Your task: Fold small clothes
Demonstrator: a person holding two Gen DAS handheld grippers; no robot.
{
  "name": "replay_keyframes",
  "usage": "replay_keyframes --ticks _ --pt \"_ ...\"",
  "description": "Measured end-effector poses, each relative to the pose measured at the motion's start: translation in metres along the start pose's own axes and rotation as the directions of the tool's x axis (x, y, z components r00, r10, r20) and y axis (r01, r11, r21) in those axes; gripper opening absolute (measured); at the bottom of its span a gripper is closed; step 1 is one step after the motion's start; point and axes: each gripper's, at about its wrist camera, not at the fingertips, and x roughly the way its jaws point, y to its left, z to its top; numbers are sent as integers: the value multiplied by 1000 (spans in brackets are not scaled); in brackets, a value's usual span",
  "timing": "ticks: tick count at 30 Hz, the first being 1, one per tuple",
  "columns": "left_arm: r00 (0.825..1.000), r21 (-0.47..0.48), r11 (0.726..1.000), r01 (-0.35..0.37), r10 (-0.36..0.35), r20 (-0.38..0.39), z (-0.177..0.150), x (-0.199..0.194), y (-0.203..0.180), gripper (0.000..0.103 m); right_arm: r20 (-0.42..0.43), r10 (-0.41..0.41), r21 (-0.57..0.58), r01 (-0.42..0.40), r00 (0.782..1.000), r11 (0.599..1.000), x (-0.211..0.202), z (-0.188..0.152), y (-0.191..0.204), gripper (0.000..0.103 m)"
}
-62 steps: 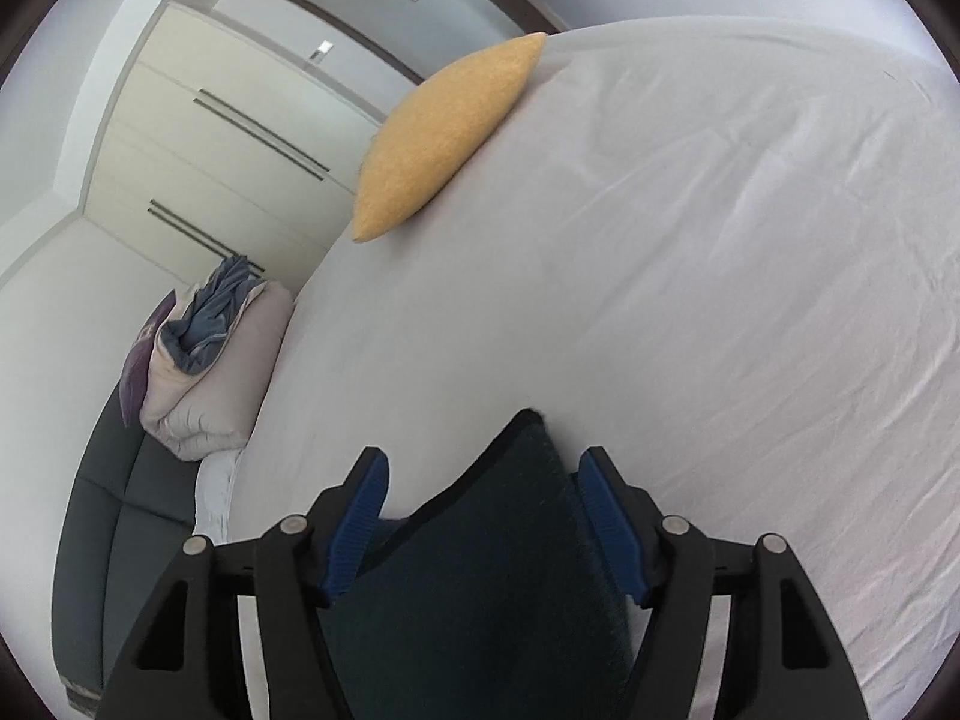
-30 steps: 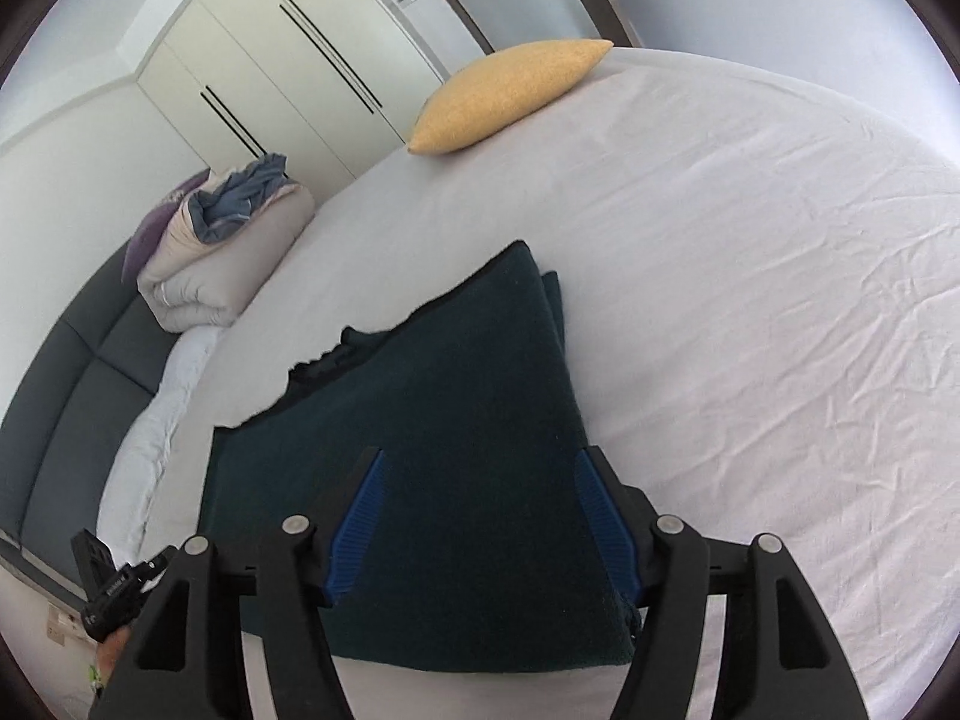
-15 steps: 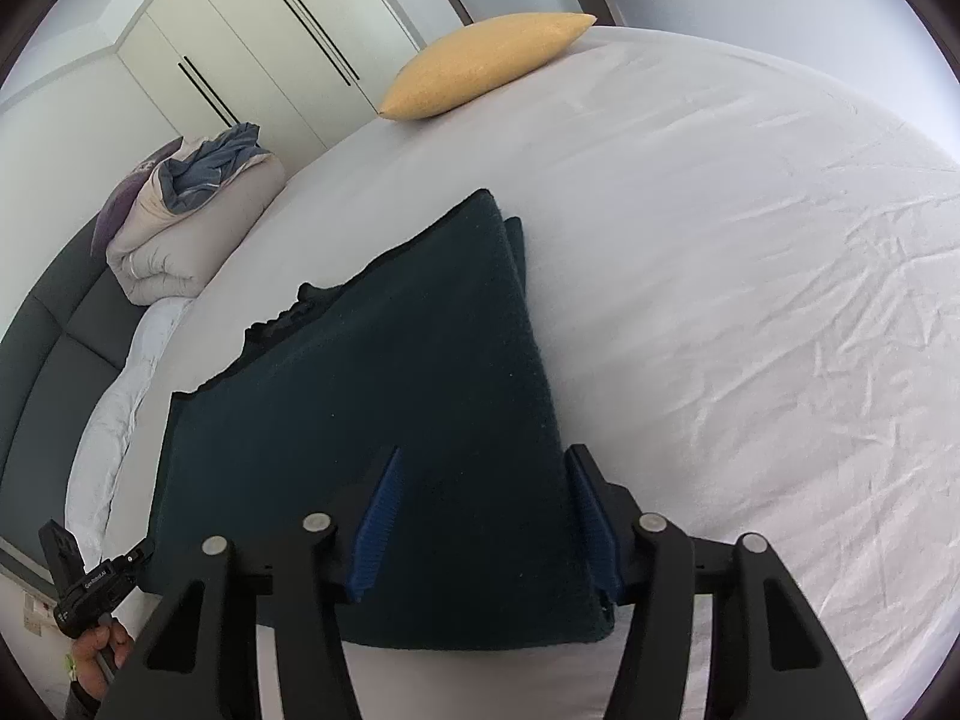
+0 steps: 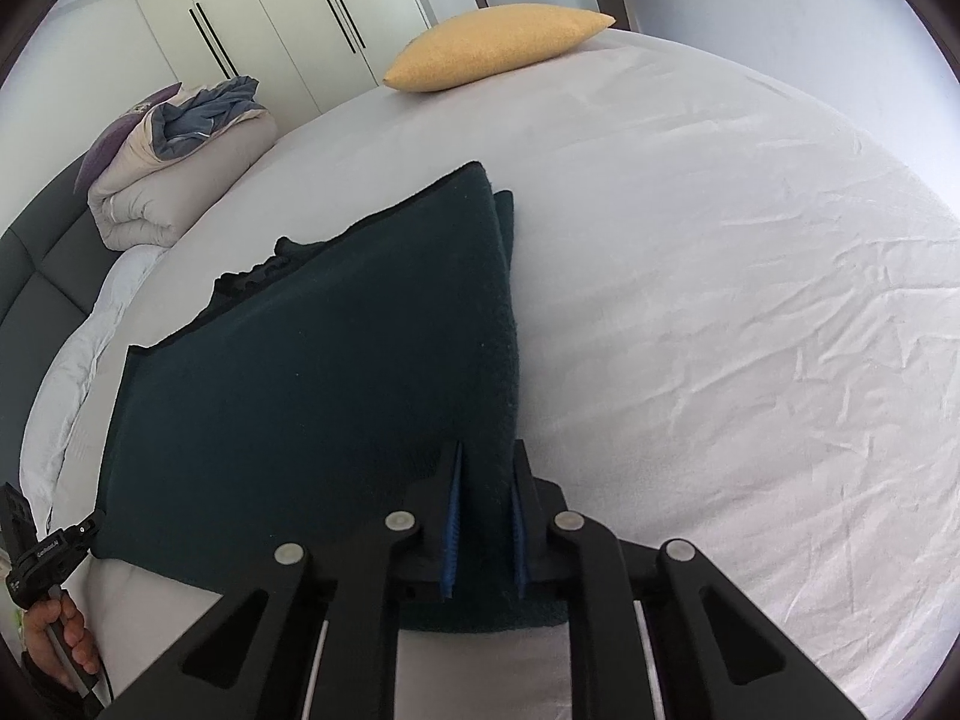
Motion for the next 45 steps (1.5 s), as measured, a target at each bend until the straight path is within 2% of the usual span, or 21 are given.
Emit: replay_keyframes --ticks 4,7,10,13,16,17,20,21,22,23,25,26,28,30,33,35,38,40,41,44,45 --pt "1000 18 1000 3 -3 26 -3 -7 -1 7 8 22 23 -22 1000 999 0 -1 -8 21" --pt "999 39 999 -7 6 36 -6 -10 -3 7 13 20 56 -21 1000 998 -7 1 -8 30" --pt "1000 -11 1000 21 -21 16 0 -11 5 8 82 28 87 -36 996 996 -27 7 -4 33" --pt "997 10 999 -41 40 66 9 -28 -4 8 153 121 65 -132 981 989 -48 17 12 33" --pt "991 50 998 -26 19 136 18 -45 -27 8 131 253 26 -258 959 966 -45 25 35 33" --pt "991 85 996 -25 13 137 21 -43 -38 8 113 264 11 -267 958 964 -38 26 43 33" --pt "995 162 986 -35 19 100 23 -21 -63 8 79 259 6 -260 963 966 -17 22 54 35" --pt "997 176 984 -39 28 68 23 -6 -66 8 50 274 35 -276 960 960 -5 20 50 46" --pt "998 171 984 -47 41 38 22 7 -64 8 10 254 69 -255 967 965 9 18 43 53" --pt "999 159 986 -49 48 12 21 17 -61 8 -10 228 88 -226 974 970 17 15 35 51" --pt "999 121 992 -32 35 -24 20 33 -51 8 0 254 101 -253 967 962 23 12 18 27" --pt "1000 110 994 -15 16 -15 19 33 -45 8 6 270 118 -269 963 956 21 12 11 24" --pt "1000 97 995 2 -1 -16 19 33 -39 8 34 274 149 -276 961 950 13 11 -3 23" --pt "1000 85 996 12 -11 -19 18 31 -33 8 70 217 156 -226 974 962 0 11 -11 24" --pt "1000 58 998 8 -8 -5 16 20 -23 8 120 114 205 -137 986 969 -19 8 -22 39" --pt "1000 45 999 -13 13 12 13 9 -19 8 145 110 215 -140 983 967 -30 6 -18 40" --pt "998 64 997 -48 45 47 12 -7 -23 8 149 208 167 -232 967 958 -36 7 10 40" --pt "996 72 996 -53 48 70 12 -15 -29 8 74 338 121 -345 938 931 -24 2 51 41" --pt "996 71 996 -57 52 75 12 -18 -31 8 42 375 98 -377 926 921 -18 -2 71 41" --pt "996 68 995 -73 69 60 9 -17 -33 8 -67 513 62 -509 856 858 7 -17 134 42" --pt "995 68 994 -87 83 49 9 -14 -33 8 -102 545 61 -542 832 838 17 -23 155 47"
